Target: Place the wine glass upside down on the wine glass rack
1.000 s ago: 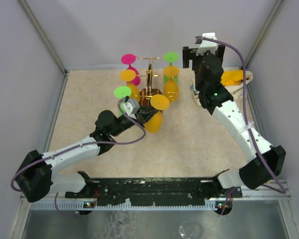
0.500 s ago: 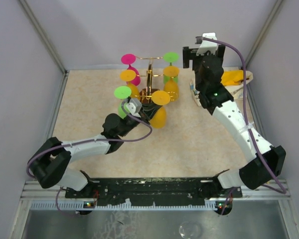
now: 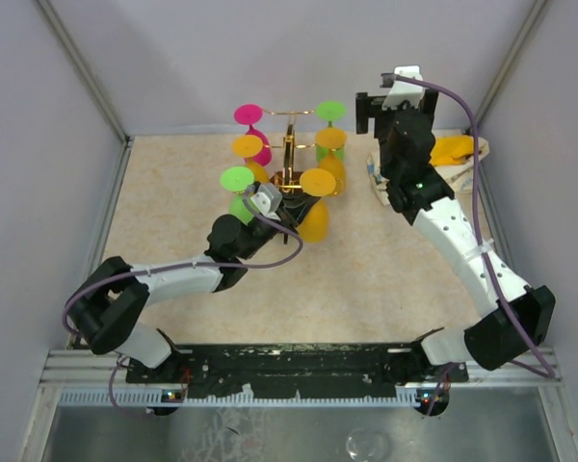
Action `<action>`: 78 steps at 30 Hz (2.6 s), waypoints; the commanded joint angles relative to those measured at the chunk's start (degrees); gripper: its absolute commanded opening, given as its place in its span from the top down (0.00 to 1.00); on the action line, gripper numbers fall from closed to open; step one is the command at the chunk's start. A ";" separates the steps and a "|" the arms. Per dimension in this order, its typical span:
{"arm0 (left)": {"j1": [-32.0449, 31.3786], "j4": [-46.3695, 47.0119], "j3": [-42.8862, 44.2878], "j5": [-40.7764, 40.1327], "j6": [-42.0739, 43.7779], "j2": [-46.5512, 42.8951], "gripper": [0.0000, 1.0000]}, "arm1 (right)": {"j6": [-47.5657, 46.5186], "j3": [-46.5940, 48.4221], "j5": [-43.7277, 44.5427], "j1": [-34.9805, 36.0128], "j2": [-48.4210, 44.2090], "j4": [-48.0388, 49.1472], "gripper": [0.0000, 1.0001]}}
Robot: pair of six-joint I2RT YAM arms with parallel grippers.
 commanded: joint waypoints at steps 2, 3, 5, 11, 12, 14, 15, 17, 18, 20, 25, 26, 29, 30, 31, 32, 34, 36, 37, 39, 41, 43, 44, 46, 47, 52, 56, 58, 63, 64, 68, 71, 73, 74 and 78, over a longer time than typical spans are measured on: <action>-0.43 2.58 2.44 -1.14 -0.10 1.76 1.00 | -0.15 -0.30 0.18 -0.69 -2.92 3.46 0.01; -0.38 2.48 2.62 -1.42 -0.28 2.13 1.00 | -0.15 -0.36 0.18 -0.67 -2.94 3.55 0.01; -0.48 2.47 2.77 -1.71 -0.44 2.62 1.00 | -0.14 -0.55 0.13 -0.67 -2.98 3.64 0.01; -0.60 2.65 3.09 -3.43 -1.36 4.06 1.00 | 0.15 -0.94 -0.03 -0.76 -3.06 3.95 0.01; -0.66 2.64 3.14 -3.71 -1.57 4.31 1.00 | 0.19 -1.06 -0.10 -0.76 -3.11 4.03 0.01; -0.78 2.49 3.31 -4.22 -1.81 4.76 1.00 | 0.20 -1.25 -0.12 -0.76 -3.20 4.21 0.01; -0.82 2.39 3.38 -4.30 -1.87 5.03 1.00 | 0.20 -1.32 -0.14 -0.76 -3.20 4.25 0.01; -0.96 2.31 3.69 -4.62 -1.93 5.59 1.00 | 0.20 -1.40 -0.07 -0.76 -3.20 4.25 0.01; -1.00 2.29 3.83 -4.70 -1.97 5.89 1.00 | 0.20 -1.44 -0.19 -0.76 -3.20 4.33 0.01; -1.09 2.25 4.32 -4.84 -1.81 6.46 1.00 | 0.20 -1.57 -0.14 -0.76 -3.20 4.43 0.01; -1.24 2.20 5.60 -4.38 -1.93 7.92 1.00 | 0.14 -1.76 -0.14 -0.84 -3.38 4.69 0.01; -1.27 2.20 5.86 -4.24 -1.89 8.18 1.00 | 0.11 -1.86 -0.18 -0.89 -3.36 4.70 0.01; -1.37 2.20 6.66 -3.98 -1.94 9.03 1.00 | 0.12 -2.05 -0.17 -0.94 -3.55 4.78 0.01; -1.38 2.27 6.92 -3.96 -2.07 9.32 1.00 | 0.11 -2.09 -0.16 -0.93 -3.57 4.78 0.01; -1.37 2.33 7.10 -3.81 -2.11 9.65 1.00 | 0.11 -2.22 -0.21 -0.93 -3.62 4.90 0.01; -1.40 2.46 7.37 -3.60 -2.12 9.86 1.00 | 0.11 -2.28 -0.18 -0.93 -3.64 4.88 0.01; -1.39 2.59 7.84 -2.99 -2.14 10.33 1.00 | 0.20 -2.35 -0.14 -0.93 -3.71 4.92 0.01; -1.33 2.74 8.43 -1.98 -2.19 10.82 1.00 | 0.29 -2.44 -0.14 -0.93 -3.66 4.96 0.01; -1.32 2.78 8.61 -1.13 -2.22 11.00 1.00 | 0.31 -2.45 -0.14 -0.93 -3.64 4.96 0.01; -1.36 2.67 9.12 0.56 -2.26 11.52 1.00 | 0.33 -2.53 -0.27 -0.94 -3.60 4.96 0.01; -1.49 2.40 9.60 2.09 -2.59 11.92 1.00 | 0.36 -2.53 -0.31 -0.94 -3.64 4.96 0.01; -1.48 2.38 9.87 3.59 -2.97 12.24 1.00 | 0.37 -2.53 -0.34 -0.94 -3.72 4.95 0.01; -1.44 2.38 10.02 4.56 -3.10 12.41 1.00 | 0.37 -2.60 -0.25 -0.93 -3.73 4.96 0.01; -1.41 2.42 10.37 6.22 -3.33 12.69 1.00 | 0.44 -2.70 -0.35 -0.93 -3.70 4.96 0.01; -1.52 2.57 10.46 6.90 -3.47 12.74 1.00 | 0.50 -2.71 -0.32 -0.93 -3.73 4.96 0.01; -1.67 2.03 10.36 7.97 -3.25 12.28 1.00 | 0.64 -2.97 -0.32 -0.93 -3.80 5.03 0.01; -1.70 1.77 9.23 7.71 -3.21 11.12 1.00 | 0.55 -2.98 -0.36 -0.94 -3.78 5.07 0.01; -1.69 1.68 7.95 6.73 -2.96 10.06 1.00 | 0.39 -2.99 -0.25 -0.94 -3.80 5.13 0.01; -1.71 1.24 4.10 3.15 -2.63 6.82 1.00 | 0.45 -3.07 -0.39 -0.93 -3.64 5.22 0.01; -1.72 1.32 3.52 2.52 -2.73 6.17 1.00 | 0.50 -3.07 -0.44 -0.93 -3.55 5.22 0.01; -1.74 1.15 1.73 0.80 -2.25 4.54 0.97 | 0.93 -3.00 -0.89 -0.98 -3.30 5.14 0.01; -1.68 1.06 1.34 0.12 -2.02 4.08 0.86 | 1.32 -3.00 -1.18 -0.93 -3.20 5.07 0.01; -1.72 1.06 1.24 0.10 -2.13 4.05 0.72 | 1.34 -3.05 -1.09 -0.97 -3.25 4.90 0.01; -1.71 1.06 1.21 0.23 -2.24 4.00 0.68 | 1.27 -3.06 -1.06 -0.94 -3.29 4.81 0.01; -1.70 1.13 0.75 -0.48 -2.65 4.00 0.59 | 1.49 -2.77 -0.56 -0.93 -3.50 4.10 0.01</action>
